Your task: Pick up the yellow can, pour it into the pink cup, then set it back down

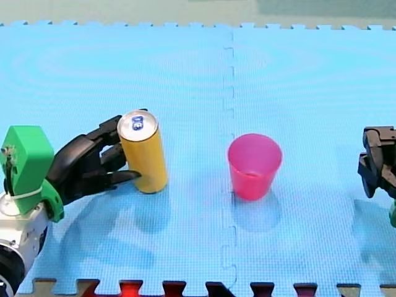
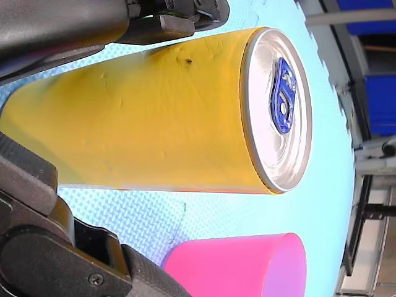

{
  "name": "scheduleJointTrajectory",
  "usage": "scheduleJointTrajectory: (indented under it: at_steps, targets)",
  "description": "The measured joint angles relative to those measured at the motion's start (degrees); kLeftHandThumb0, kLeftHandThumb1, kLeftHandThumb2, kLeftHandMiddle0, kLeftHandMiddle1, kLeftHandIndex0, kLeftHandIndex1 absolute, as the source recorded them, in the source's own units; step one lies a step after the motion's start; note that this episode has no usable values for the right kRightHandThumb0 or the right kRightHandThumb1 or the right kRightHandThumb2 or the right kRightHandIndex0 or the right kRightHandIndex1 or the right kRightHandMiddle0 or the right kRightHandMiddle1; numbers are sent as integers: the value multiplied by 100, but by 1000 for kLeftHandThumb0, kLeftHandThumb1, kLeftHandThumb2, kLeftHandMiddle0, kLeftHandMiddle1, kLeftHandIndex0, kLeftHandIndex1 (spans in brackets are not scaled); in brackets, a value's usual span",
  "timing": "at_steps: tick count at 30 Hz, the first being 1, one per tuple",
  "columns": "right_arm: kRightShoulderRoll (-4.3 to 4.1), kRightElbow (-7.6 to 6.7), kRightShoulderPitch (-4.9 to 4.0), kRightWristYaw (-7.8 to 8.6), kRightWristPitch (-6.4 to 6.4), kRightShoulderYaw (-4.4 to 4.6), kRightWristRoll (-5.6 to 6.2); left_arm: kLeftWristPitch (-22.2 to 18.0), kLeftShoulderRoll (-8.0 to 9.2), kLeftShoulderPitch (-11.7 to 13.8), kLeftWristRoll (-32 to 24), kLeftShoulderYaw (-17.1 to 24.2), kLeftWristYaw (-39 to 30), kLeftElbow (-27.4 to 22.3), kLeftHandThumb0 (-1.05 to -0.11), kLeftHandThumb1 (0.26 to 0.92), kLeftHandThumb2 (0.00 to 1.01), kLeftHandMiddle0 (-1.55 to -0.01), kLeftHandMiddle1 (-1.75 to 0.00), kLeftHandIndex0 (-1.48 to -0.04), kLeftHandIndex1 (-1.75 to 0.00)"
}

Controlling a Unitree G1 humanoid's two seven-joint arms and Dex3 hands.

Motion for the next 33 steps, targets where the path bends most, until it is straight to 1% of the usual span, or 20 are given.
scheduleJointTrajectory:
  at_steps: [4, 10, 13, 14, 17, 18, 19, 20, 21, 23, 24, 26, 27, 30, 33]
  targets:
    - [17, -11, 9, 2, -4, -11, 17, -125, -50, -20, 280, -175, 445, 19, -941, 672, 0, -140, -19, -181, -8]
    - [34, -31, 31, 15, -25, -25, 50, -189, -132, -53, 502, -337, 905, 41, -873, 655, 0, -158, -18, -202, -9]
    - [45, -46, 35, 21, -36, -26, 63, -206, -223, -62, 653, -443, 1347, 41, -845, 653, 0, -225, -43, -210, -9]
    - [47, -48, 36, 22, -38, -26, 65, -212, -248, -62, 718, -476, 1507, 41, -836, 659, 3, -271, -61, -230, -16]
    - [61, -49, 36, 25, -39, -23, 65, -216, -340, -60, 879, -561, 2046, 35, -821, 720, 14, -429, -70, -351, -33]
    - [65, -48, 36, 26, -39, -22, 65, -216, -371, -59, 941, -585, 2245, 33, -802, 724, 12, -469, -73, -387, -39]
    - [69, -48, 36, 27, -39, -21, 65, -216, -395, -58, 976, -599, 2402, 33, -760, 721, 6, -525, -65, -440, -35]
    - [71, -48, 36, 27, -38, -20, 65, -216, -429, -56, 1019, -612, 2595, 33, -650, 699, 5, -608, -63, -499, -32]
    - [73, -49, 36, 28, -38, -20, 65, -215, -459, -56, 1049, -619, 2759, 33, -570, 700, 6, -749, -61, -638, -40]
    - [78, -49, 36, 29, -38, -19, 65, -215, -537, -54, 1095, -626, 3103, 34, -510, 714, 7, -886, -54, -784, -41]
    - [81, -48, 36, 30, -38, -19, 65, -215, -590, -53, 1125, -626, 3303, 35, -473, 732, 9, -989, -62, -898, -51]
    - [87, -48, 36, 32, -38, -19, 66, -215, -658, -49, 1170, -630, 3627, 36, -433, 760, 12, -1099, -72, -998, -51]
    - [89, -48, 36, 33, -38, -19, 66, -217, -693, -46, 1198, -632, 3801, 36, -390, 783, 15, -1190, -91, -1063, -56]
    - [91, -49, 36, 38, -38, -22, 68, -243, -793, -21, 1279, -652, 4303, 39, -340, 812, 13, -1297, -97, -1167, -60]
    - [89, -59, 36, 56, -38, -37, 96, -366, -847, 27, 1401, -703, 4799, 55, -332, 818, 9, -1316, -87, -1188, -49]
